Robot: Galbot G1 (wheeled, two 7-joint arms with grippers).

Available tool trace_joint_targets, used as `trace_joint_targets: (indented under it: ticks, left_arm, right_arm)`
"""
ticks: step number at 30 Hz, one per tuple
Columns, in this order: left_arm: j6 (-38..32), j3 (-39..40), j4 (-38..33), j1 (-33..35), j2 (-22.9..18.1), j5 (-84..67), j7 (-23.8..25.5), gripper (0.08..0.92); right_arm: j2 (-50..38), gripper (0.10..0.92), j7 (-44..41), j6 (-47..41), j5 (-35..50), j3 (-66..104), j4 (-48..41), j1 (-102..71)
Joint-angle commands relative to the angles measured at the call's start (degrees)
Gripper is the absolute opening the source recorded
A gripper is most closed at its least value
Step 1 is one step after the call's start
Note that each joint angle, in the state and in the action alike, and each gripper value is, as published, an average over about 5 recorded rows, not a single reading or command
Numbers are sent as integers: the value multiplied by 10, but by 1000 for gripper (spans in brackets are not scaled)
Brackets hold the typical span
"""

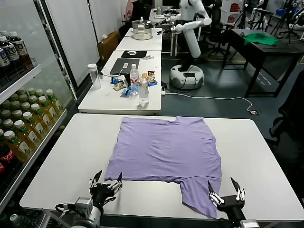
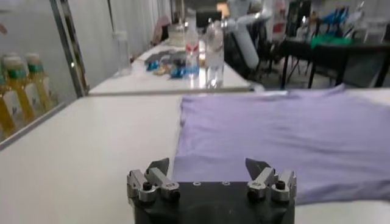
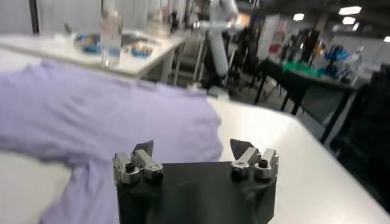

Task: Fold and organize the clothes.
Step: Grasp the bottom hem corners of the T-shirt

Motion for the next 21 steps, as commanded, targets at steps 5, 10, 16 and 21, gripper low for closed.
trace_joint_targets:
  ticks: [5,10,16,21]
  left_arm:
    - [42,9,60,-49,21,-31,-20,823]
    - [44,12,65,-51,18,-35,-23,822]
    - [43,13,71,-54,22,-49,-29,723]
    - [31,16,45,-37,23,-65,-15,584]
  right_arm:
    - [16,823,-5,-34,-1,-19,-50,12]
    - [16,823,-8,-37,10,-21,-62,19]
    - [16,741,-12,-38,36,-21,-69,23]
    - [17,595,-15,-42,49,-20,-70,22]
